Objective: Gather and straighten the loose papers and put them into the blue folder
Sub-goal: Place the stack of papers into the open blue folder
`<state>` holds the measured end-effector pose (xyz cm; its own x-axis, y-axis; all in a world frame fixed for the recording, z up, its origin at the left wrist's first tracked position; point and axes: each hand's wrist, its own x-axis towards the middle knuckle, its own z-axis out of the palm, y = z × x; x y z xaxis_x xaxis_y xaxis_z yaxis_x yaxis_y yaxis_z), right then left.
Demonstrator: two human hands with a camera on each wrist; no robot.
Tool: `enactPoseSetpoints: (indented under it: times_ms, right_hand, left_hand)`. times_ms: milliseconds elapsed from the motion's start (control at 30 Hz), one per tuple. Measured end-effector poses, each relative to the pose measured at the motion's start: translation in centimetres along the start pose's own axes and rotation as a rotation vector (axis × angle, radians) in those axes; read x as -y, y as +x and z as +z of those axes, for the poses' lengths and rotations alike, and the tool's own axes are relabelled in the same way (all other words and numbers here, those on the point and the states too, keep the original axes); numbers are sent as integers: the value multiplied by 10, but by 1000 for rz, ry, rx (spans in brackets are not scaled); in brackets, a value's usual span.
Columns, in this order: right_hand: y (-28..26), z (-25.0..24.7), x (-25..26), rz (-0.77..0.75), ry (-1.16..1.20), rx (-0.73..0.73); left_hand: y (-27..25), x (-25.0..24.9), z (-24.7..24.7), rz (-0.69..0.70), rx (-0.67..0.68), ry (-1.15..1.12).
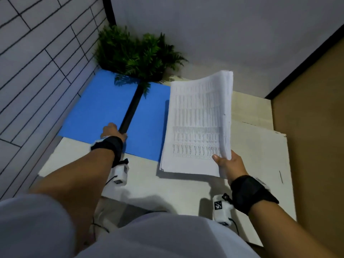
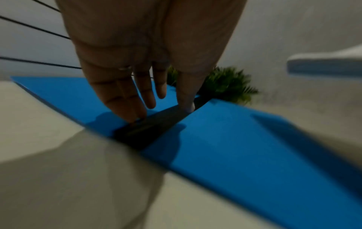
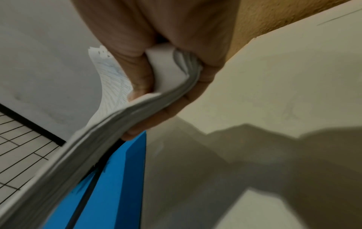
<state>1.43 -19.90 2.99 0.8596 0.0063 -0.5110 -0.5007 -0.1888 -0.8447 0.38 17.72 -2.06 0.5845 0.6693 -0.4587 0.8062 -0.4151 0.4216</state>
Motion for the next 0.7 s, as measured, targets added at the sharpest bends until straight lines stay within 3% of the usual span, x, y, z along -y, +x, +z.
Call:
enactPoseSetpoints:
  times_ms: [67,167,367,533,633,700]
  right_hand:
    - [4,9,-1,13,11,-17]
    - [9,25,-3,23,13,-35]
    - [18,52,-7,53,7,21]
    - [25,64,-27,106,-18,81]
    - [33,74,-44,167,-68,94]
    - [38,81,-53,189,-129,88]
  left_hand:
    - [21,22,2,-6,14,150]
    - [27,32,6,138,80,272]
    - [-21,47,32,337,338,305]
    - [-48,72,45,385,476,302]
    - [-51,79,33,303,403,146]
    - [-42,90,19,230,204,17]
